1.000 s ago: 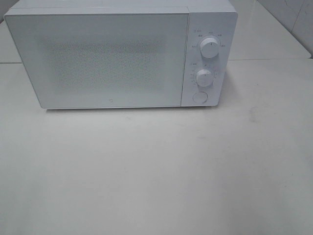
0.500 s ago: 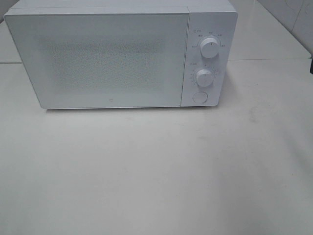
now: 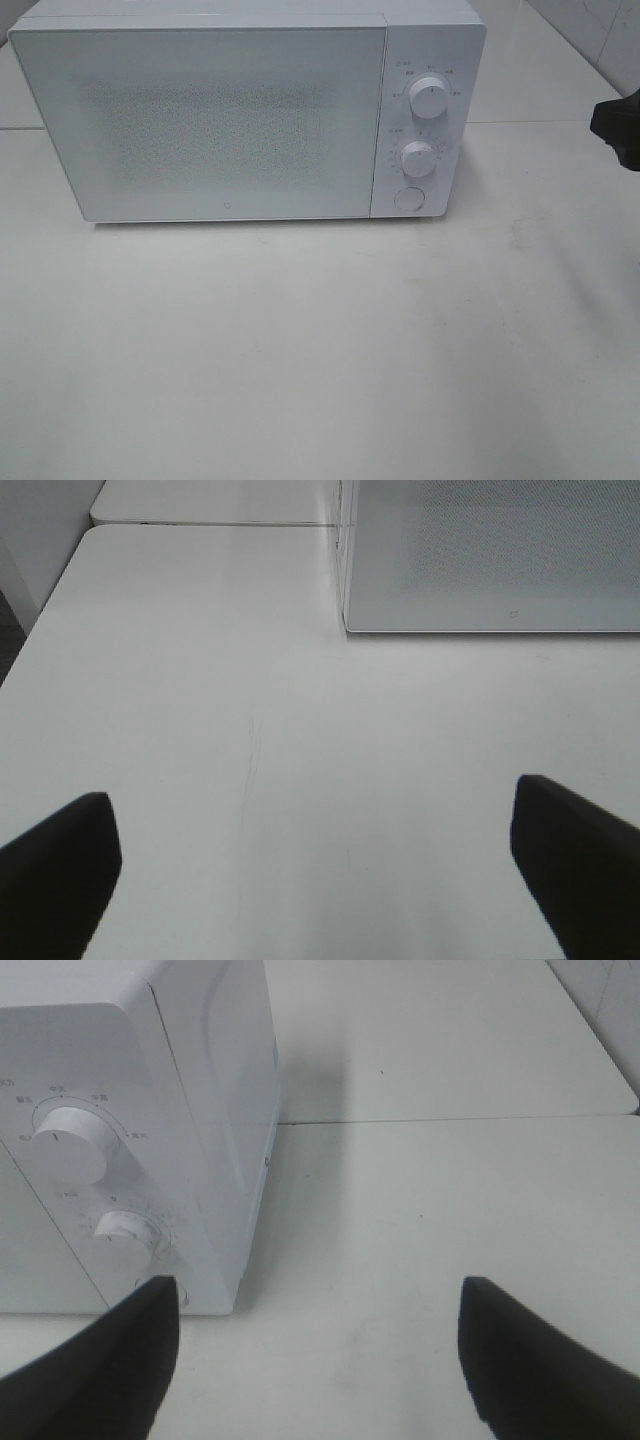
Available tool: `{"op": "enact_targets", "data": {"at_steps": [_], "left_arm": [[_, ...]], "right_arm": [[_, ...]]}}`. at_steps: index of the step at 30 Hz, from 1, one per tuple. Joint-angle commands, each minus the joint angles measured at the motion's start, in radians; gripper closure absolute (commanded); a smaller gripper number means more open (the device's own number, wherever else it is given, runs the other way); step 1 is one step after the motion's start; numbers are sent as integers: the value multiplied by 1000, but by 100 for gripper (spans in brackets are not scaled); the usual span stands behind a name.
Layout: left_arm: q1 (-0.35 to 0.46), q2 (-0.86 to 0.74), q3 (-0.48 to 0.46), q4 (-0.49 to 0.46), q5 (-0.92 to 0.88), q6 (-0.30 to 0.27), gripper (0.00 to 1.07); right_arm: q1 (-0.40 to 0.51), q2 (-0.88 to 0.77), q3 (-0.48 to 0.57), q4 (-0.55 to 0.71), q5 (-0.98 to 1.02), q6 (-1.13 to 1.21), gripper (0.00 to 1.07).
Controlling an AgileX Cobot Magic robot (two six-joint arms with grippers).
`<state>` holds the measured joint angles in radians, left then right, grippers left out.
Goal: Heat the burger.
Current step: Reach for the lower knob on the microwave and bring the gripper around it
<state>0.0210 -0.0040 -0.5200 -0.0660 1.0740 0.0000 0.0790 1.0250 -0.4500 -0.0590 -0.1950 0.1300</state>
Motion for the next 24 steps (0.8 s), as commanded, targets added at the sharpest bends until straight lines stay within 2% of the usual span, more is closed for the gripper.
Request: {"op": "enact_targets", "data": {"at_steps": [1,8,11,12,13,14,16,17,18,20,21,22,24], "left_arm": [[1,-25,3,-6,-8,0,8],[1,-25,3,-6,-8,0,8],[1,-25,3,-6,-8,0,8],[1,-25,3,-6,-8,0,8],[1,-25,3,-6,-8,0,8],[1,-25,3,-6,-8,0,8],[1,-25,3,-6,-8,0,8],[1,-25,3,-6,-8,0,8],[1,-25,3,-6,-8,0,8],[1,-25,3,-6,-8,0,8],[1,-25,3,-6,-8,0,8],[1,-25,3,-6,-8,0,8],[1,-25,3,-6,-8,0,8]], "right_arm": [[-7,33,81,-4,-236,-8,32],[-6,104,150,35,-419,-101,32],[-5,145,178,103,-504,-166,32],[22,171,196,162,-558,-208,32],[22,171,196,162,-558,-208,32],[70,193,211,229,-607,-258,32],[98,206,217,266,-628,-282,32],[151,234,220,332,-664,-321,32],[151,234,220,332,-664,-321,32],[232,278,224,423,-727,-379,32],[232,278,224,423,-727,-379,32],[284,305,224,484,-770,-410,32],[313,320,224,516,-794,-426,32]]}}
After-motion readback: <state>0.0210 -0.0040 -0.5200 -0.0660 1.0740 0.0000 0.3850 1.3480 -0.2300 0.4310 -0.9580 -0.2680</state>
